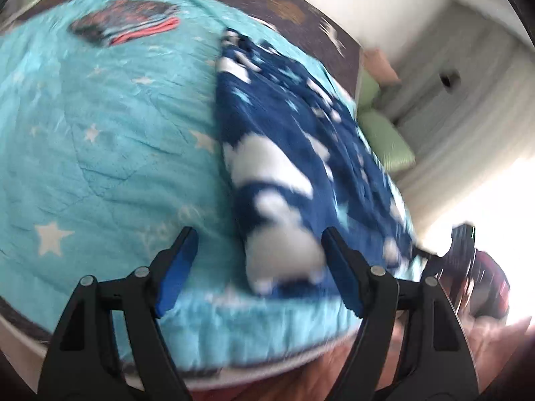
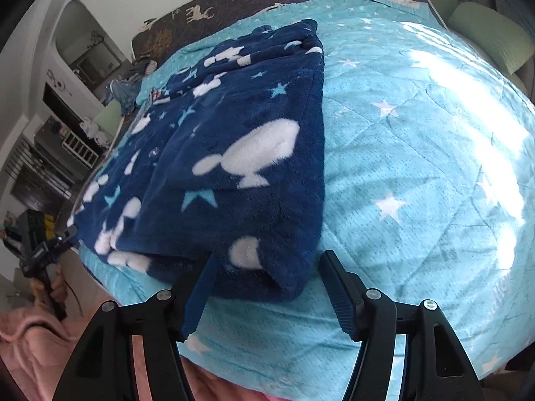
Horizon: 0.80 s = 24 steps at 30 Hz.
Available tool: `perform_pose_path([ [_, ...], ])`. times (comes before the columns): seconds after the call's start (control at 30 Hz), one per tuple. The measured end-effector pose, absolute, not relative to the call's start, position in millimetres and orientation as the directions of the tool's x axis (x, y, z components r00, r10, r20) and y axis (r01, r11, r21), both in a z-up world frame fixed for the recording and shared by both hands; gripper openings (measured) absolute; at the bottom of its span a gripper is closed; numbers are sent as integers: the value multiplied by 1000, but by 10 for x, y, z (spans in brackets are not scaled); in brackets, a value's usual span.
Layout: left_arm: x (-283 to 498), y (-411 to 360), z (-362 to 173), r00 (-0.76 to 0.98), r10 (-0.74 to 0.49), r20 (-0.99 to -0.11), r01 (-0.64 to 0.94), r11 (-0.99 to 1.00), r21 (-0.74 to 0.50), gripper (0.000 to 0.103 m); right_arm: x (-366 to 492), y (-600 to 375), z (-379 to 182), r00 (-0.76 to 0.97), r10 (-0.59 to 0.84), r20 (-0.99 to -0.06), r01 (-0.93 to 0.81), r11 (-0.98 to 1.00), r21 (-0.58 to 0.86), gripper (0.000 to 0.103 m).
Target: Fold small clothes
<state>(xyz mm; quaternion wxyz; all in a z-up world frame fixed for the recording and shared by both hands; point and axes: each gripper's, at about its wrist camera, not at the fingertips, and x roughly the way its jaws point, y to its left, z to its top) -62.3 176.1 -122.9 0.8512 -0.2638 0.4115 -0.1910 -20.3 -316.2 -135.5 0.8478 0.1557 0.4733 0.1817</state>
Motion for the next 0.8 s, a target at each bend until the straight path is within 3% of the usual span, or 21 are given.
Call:
perform_pose_path([
  [0.07, -542, 1765, -1270, 588, -548, -595, 73, 768, -636, 76, -105, -3133, -1381, 464, 510, -724, -144, 850, 506, 70],
  [0.1, -539, 1755, -1256, 594, -536, -600, 74, 778, -624, 65, -57, -3116, -1412, 452, 502, -737, -123, 854, 506, 70],
  [0.13, -544, 1736, -1232, 595, -522, -610, 82, 795, -601, 37, -7, -3105, -1453, 438, 489, -754, -102, 860, 499, 67],
  [0.17, -543, 1710, -1223, 578, -527, -624, 96, 802, -589, 21, 12, -3102, -1464, 440, 476, -762, -87, 867, 491, 60],
  [0.2, -544, 1698, -1230, 558, -536, -634, 92, 799, -594, 16, 22, -3104, -1451, 451, 447, -772, -73, 881, 468, 32],
  [0.23, -567, 1686, -1214, 560, -526, -640, 83, 804, -589, 15, 34, -3108, -1440, 445, 441, -779, -67, 884, 462, 15],
  [0.43, -554, 1545, -833, 602, -456, -655, 138, 868, -478, 14, 12, -3111, -1216, 470, 480, -740, -79, 858, 507, 13],
  [0.8, 78, 1402, -34, 713, -465, -525, 251, 868, -428, 14, 452, -3187, -484, 549, 611, -570, -191, 756, 626, 13],
])
